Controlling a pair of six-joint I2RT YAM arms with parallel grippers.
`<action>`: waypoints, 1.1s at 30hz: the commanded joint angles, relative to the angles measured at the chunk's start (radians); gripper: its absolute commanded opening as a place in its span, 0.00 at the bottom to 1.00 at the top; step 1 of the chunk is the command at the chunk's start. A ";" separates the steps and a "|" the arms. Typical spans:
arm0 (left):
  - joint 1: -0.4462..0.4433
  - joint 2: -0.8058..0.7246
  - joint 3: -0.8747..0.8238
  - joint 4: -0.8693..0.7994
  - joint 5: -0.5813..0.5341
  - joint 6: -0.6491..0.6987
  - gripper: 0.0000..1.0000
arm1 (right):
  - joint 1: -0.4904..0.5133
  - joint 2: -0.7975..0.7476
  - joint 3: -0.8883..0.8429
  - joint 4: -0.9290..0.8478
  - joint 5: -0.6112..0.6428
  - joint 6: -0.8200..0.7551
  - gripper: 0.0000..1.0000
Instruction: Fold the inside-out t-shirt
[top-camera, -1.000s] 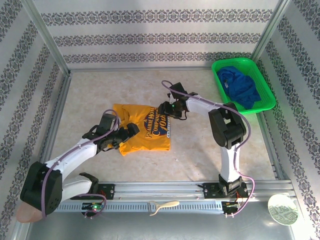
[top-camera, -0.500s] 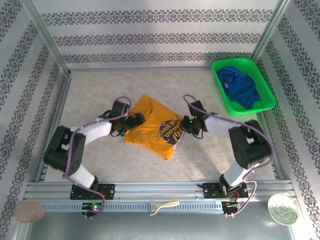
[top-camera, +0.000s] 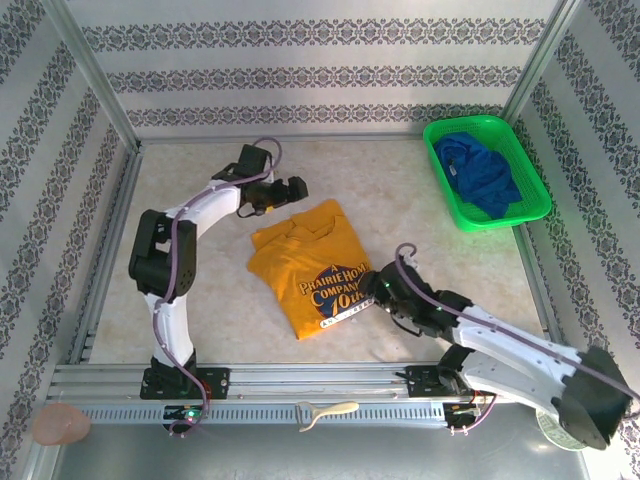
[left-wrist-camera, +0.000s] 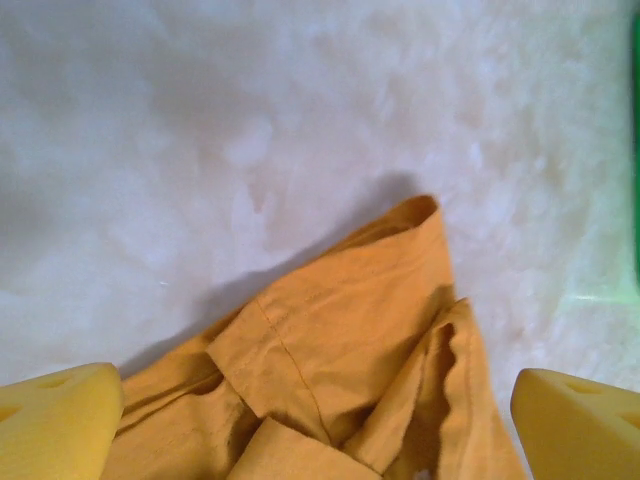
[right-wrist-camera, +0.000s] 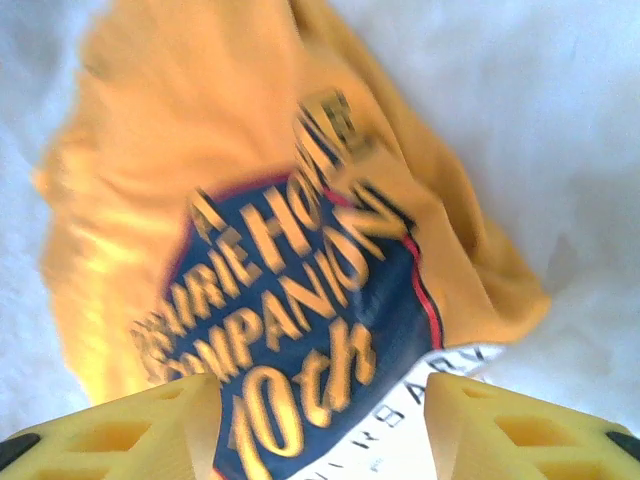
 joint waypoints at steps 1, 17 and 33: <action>0.030 -0.159 -0.035 -0.093 0.020 -0.013 0.99 | -0.142 0.009 0.125 -0.061 0.028 -0.220 0.59; -0.019 -0.589 -0.764 0.264 0.009 -0.405 1.00 | -0.391 0.817 0.528 0.079 -0.491 -0.658 0.51; 0.003 -0.262 -0.389 0.108 0.064 -0.130 1.00 | -0.264 0.441 0.030 0.250 -0.237 -0.281 0.40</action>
